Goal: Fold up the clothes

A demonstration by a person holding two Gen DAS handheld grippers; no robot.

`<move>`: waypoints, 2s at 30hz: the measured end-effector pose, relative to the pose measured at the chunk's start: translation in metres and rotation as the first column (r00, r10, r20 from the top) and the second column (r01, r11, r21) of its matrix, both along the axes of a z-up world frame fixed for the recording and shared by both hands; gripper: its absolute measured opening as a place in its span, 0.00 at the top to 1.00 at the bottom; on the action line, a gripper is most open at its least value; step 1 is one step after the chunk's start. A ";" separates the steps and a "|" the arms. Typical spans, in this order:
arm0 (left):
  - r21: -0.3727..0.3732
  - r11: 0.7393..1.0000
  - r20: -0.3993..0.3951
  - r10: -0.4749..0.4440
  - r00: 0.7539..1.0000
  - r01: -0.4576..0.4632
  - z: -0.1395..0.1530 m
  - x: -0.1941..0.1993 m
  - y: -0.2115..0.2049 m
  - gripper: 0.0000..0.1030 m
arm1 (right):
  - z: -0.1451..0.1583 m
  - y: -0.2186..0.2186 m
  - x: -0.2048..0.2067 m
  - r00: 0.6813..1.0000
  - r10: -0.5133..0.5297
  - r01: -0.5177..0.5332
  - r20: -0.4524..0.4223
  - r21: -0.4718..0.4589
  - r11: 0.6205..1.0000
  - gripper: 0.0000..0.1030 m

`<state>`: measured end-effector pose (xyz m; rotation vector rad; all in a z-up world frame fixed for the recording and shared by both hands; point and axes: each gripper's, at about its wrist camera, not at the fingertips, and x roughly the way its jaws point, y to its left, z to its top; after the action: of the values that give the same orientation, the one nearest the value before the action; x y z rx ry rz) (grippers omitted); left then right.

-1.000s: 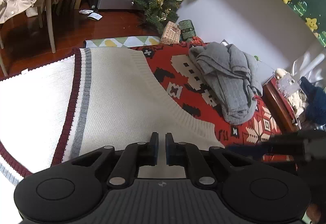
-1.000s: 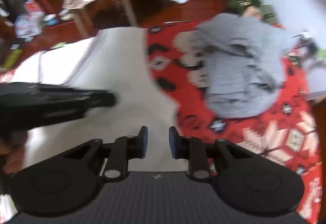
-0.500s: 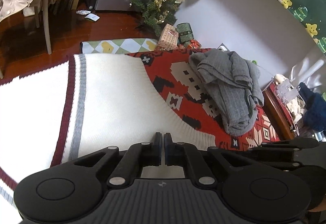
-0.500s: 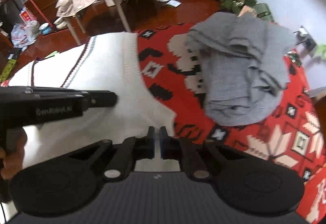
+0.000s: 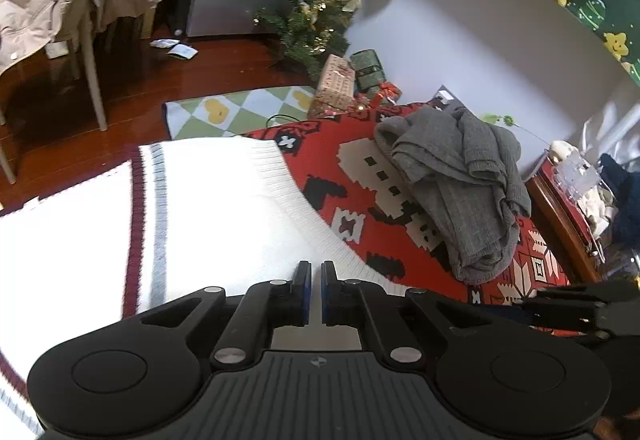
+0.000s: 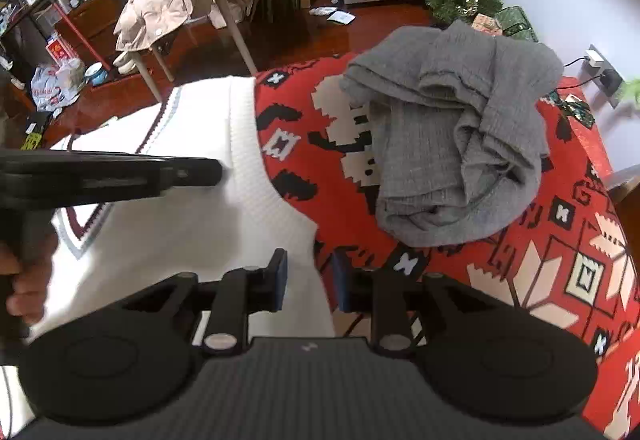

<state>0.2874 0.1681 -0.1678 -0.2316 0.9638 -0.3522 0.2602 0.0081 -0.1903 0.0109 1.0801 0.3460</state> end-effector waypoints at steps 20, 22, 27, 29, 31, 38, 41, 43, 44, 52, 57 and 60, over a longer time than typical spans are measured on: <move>0.154 0.988 0.099 -0.036 0.994 0.021 -0.003 -0.038 -0.031 0.97 | 0.004 -0.003 -0.011 0.983 0.068 -0.052 0.172 -0.100 0.994 0.87; 0.117 0.993 0.097 -0.004 0.995 -0.008 -0.002 -0.036 -0.026 0.96 | 0.012 -0.011 -0.016 0.985 0.061 -0.064 0.163 0.015 0.998 0.85; -0.016 0.996 0.070 0.088 0.994 -0.088 0.014 -0.064 0.000 0.96 | 0.010 0.003 -0.035 0.978 0.166 -0.184 0.129 0.138 0.973 0.91; -0.029 0.995 0.049 0.092 0.995 -0.090 0.017 -0.082 0.006 0.97 | 0.003 0.011 -0.040 0.974 0.184 -0.200 0.134 0.126 0.972 0.91; -0.014 0.996 0.032 0.087 0.996 -0.087 0.015 -0.101 0.011 0.97 | -0.005 0.017 -0.043 0.971 0.195 -0.211 0.141 0.107 0.972 0.90; 0.006 0.994 0.046 0.108 0.993 -0.108 -0.005 -0.155 0.028 0.97 | -0.012 0.015 -0.054 0.959 0.222 -0.239 0.178 0.081 0.967 0.86; 0.013 0.993 0.102 0.116 0.988 -0.118 -0.001 -0.174 0.031 0.96 | -0.004 0.012 -0.064 0.943 0.254 -0.280 0.217 0.100 0.955 0.67; 0.016 0.993 0.140 0.116 0.983 -0.120 0.005 -0.188 0.031 0.96 | 0.003 0.010 -0.073 0.929 0.279 -0.311 0.242 0.105 0.944 0.64; 0.017 0.993 0.157 0.117 0.981 -0.121 0.007 -0.194 0.031 0.97 | 0.007 0.010 -0.077 0.924 0.288 -0.321 0.250 0.105 0.941 0.60; -0.008 0.989 0.282 0.142 0.949 -0.146 0.033 -0.282 0.038 0.96 | 0.034 -0.006 -0.161 0.859 0.327 -0.384 0.395 0.071 0.921 0.49; -0.021 0.980 0.283 0.197 0.939 -0.199 0.064 -0.358 0.039 0.96 | 0.065 -0.033 -0.239 0.849 0.250 -0.320 0.466 0.077 0.944 0.27; -0.016 0.976 0.280 0.213 0.936 -0.217 0.090 -0.401 0.041 0.94 | 0.093 -0.045 -0.280 0.854 0.224 -0.294 0.470 0.080 0.952 0.14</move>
<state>-0.1138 0.2089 -0.0782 -0.2629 0.6531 -0.1694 -0.0202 -0.0369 -0.0973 -0.0813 0.5814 0.6415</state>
